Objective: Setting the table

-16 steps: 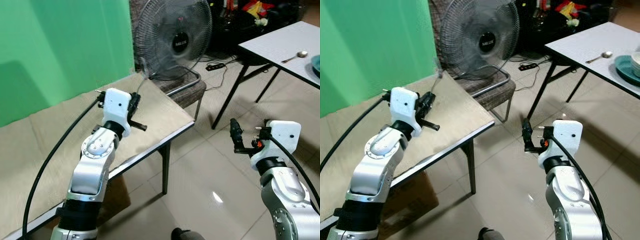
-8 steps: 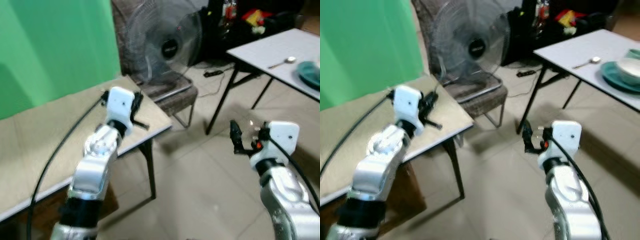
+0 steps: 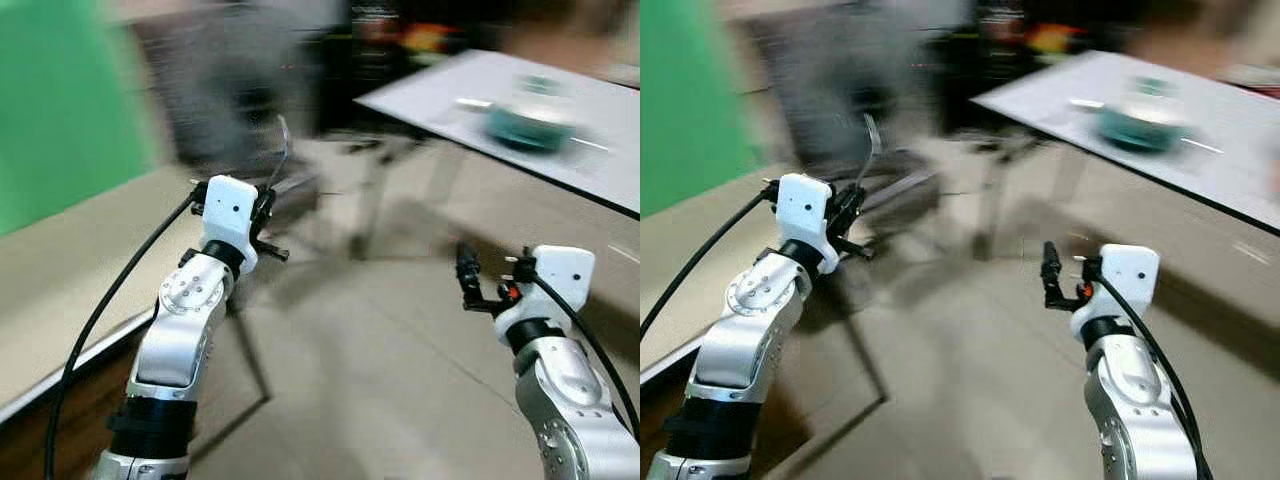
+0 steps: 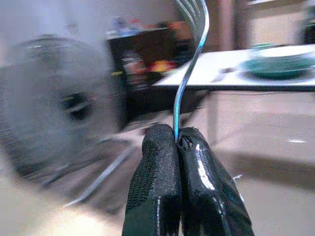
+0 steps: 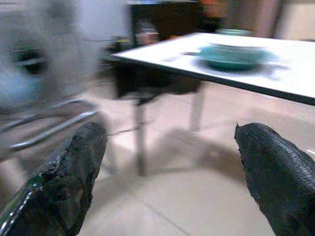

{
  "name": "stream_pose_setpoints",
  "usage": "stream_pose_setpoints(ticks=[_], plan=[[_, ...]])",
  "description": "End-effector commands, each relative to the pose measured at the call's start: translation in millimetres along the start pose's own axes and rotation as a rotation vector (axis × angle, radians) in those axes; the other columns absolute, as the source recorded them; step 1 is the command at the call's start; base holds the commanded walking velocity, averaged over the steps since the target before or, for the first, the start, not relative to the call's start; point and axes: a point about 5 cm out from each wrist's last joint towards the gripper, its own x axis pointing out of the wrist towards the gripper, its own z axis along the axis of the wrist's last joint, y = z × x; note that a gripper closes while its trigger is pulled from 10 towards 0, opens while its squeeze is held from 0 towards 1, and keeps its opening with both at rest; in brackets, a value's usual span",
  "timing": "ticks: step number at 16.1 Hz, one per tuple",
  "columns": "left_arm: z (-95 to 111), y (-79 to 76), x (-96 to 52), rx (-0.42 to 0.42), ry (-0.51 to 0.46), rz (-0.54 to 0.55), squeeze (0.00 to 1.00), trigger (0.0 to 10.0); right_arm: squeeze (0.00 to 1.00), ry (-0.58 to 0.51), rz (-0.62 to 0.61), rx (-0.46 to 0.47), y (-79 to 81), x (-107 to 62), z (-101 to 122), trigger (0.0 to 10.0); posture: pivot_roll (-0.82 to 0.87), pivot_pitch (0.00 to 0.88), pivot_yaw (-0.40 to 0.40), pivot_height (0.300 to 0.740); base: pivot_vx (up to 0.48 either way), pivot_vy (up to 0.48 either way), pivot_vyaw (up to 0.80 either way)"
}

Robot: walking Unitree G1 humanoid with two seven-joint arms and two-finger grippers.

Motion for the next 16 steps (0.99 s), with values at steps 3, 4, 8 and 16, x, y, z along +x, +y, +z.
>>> stream_pose_setpoints(ticks=[3,4,8,16], plan=[[-0.8,-0.7,-0.2,-0.028,0.001,-0.014,0.00,10.0,0.00,-0.006,-0.017,-0.001,-2.6,-2.0,2.7,10.0,-0.05,0.000,0.032,0.740,0.000,0.000,-0.80],[-0.8,-1.1,-0.3,-0.034,0.000,-0.017,0.00,10.0,0.00,-0.008,-0.019,-0.004,-2.9,-1.6,3.1,10.0,-0.05,0.000,0.032,0.740,0.000,0.000,-0.80],[-0.7,-0.4,-0.9,-0.043,-0.002,-0.013,0.00,10.0,0.00,-0.010,-0.010,-0.014,-1.3,0.1,3.9,10.0,-0.05,0.000,0.023,0.740,0.000,0.000,-0.80],[-2.5,-1.0,-0.7,-0.044,0.010,-0.028,0.00,10.0,0.00,-0.010,0.005,-0.018,-0.5,0.9,5.4,10.0,-0.06,0.000,0.026,0.740,0.218,0.000,-0.26]])
